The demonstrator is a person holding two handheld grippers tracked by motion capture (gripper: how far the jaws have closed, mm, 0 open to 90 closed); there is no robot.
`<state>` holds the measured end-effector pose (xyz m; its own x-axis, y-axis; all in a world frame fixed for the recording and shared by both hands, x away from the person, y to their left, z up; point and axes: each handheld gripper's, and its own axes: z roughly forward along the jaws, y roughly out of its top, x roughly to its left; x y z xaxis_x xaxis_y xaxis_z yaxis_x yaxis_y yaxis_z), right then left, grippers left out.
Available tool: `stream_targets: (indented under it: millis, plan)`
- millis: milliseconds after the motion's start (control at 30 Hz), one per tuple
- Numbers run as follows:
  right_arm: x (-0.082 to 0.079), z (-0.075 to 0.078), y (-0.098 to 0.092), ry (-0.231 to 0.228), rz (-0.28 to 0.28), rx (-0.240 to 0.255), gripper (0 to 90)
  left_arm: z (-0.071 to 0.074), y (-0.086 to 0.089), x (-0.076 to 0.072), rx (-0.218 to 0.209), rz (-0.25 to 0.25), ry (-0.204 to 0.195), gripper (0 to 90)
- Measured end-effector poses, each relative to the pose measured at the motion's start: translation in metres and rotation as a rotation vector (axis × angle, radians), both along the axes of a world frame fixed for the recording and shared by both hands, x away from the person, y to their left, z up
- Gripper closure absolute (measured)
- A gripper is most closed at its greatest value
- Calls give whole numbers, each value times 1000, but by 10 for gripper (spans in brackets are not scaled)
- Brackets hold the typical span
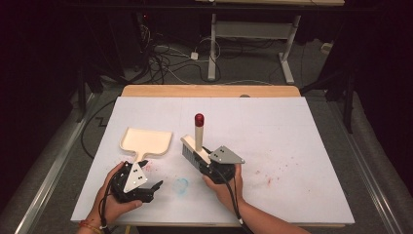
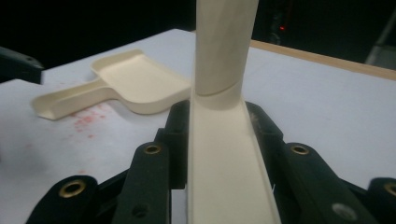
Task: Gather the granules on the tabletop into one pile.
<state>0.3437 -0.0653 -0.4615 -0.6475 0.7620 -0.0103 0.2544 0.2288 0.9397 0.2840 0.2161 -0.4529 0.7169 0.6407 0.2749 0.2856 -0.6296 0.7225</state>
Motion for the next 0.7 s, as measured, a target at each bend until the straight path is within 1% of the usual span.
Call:
stream_targets:
  millis: [33, 100, 133, 167, 200, 233, 267, 333, 400, 500, 633, 667, 700]
  plan:
    - [2, 1, -3, 7, -7, -15, 671, 0, 0, -1, 7, -3, 2, 192]
    - [4, 4, -12, 18, -44, -26, 671, 0, -1, -1, 8, -5, 2, 192]
    - [6, 5, -16, 26, -54, -38, 671, 0, -1, -1, 10, -5, 2, 192]
    - [7, 6, -21, 37, -69, -40, 671, -1, -1, -1, 9, -4, 1, 192]
    - [7, 6, -21, 37, -69, -40, 671, -1, -2, -1, 9, -4, 2, 192]
    - [7, 7, -31, 57, -99, -32, 670, 0, -3, -1, 10, -6, 3, 192]
    - [7, 7, -35, 76, -106, -19, 670, 0, -3, -1, 13, -9, 2, 192]
    - [3, 9, -42, 77, -135, -9, 671, 0, -5, -1, 16, -11, 0, 192]
    - [0, 11, -47, 74, -142, -19, 672, 1, -6, -1, 15, -14, 1, 192]
    - [-3, 14, -56, 93, -152, -10, 672, 0, -7, -1, 21, -19, 4, 192]
    - [-7, 18, -60, 87, -152, -18, 673, 0, -8, 1, 22, -24, 7, 192]
    - [-11, 21, -62, 77, -146, -23, 673, 0, -8, 1, 21, -25, 6, 192]
    - [-12, 24, -63, 72, -140, -17, 673, 1, -8, 1, 24, -27, 6, 192]
